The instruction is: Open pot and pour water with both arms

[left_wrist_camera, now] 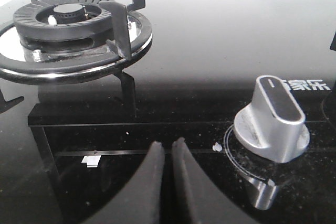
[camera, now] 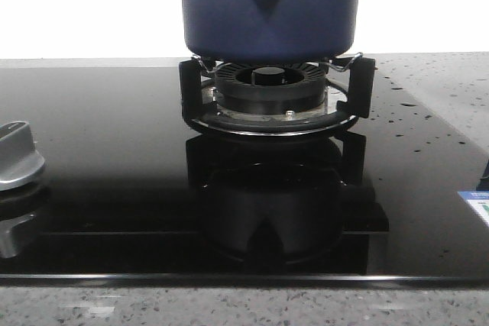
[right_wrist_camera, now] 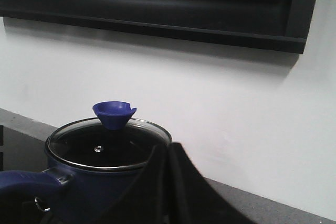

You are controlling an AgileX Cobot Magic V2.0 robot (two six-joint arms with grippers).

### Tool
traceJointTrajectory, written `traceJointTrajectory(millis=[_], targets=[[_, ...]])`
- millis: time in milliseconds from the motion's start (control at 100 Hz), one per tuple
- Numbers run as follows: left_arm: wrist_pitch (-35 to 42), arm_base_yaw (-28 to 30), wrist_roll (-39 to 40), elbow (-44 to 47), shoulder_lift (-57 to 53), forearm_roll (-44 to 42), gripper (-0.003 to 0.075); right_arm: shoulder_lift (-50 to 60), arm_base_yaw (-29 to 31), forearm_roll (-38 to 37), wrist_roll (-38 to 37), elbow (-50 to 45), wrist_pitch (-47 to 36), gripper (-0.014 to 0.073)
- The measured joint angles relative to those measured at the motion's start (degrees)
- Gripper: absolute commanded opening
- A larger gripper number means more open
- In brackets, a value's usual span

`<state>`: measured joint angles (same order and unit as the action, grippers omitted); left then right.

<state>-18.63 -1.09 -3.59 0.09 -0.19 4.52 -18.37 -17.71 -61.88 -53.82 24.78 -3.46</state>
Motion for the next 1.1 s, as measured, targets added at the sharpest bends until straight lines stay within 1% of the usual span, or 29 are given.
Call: traceJointTrajectory(millis=[250,300,410,470,560,660,760,860,910,1030,1100], targets=[[0.0,0.0,0.0,0.0,0.0,0.0,-0.002,0.0,0.0,0.0,0.0,0.0,0.0,-0.0067],[0.0,0.0,0.1,0.0,0.0,0.0,-0.002,0.0,0.0,0.0,0.0,0.0,1.2,-0.0067],[0.0,0.0,0.1,0.0,0.0,0.0,-0.002,0.0,-0.1,0.7,0.0,-1.0,9.8,-0.0067],[0.0,0.0,0.1,0.0,0.0,0.0,-0.002,0.0,0.0,3.9,0.0,-2.0,14.8,-0.0067],[0.0,0.0,0.1,0.0,0.0,0.0,-0.002,0.7,0.3,9.8,0.0,-2.8,24.5,-0.0067],[0.0,0.0,0.1,0.0,0.0,0.0,-0.002,2.9,0.4,13.1,0.0,-4.4,34.0,-0.0067],[0.0,0.0,0.1,0.0,0.0,0.0,-0.002,5.3,0.4,14.1,0.0,-5.9,39.2,-0.0067],[0.0,0.0,0.1,0.0,0.0,0.0,-0.002,6.6,1.3,17.7,0.0,-7.2,40.2,-0.0067],[0.0,0.0,0.1,0.0,0.0,0.0,-0.002,6.9,2.2,20.1,0.3,-8.6,39.1,-0.0067],[0.0,0.0,0.1,0.0,0.0,0.0,-0.002,7.0,4.9,22.0,1.0,-13.5,32.6,-0.0067],[0.0,0.0,0.1,0.0,0.0,0.0,-0.002,7.0,7.1,24.0,3.7,-16.5,27.1,-0.0067]])
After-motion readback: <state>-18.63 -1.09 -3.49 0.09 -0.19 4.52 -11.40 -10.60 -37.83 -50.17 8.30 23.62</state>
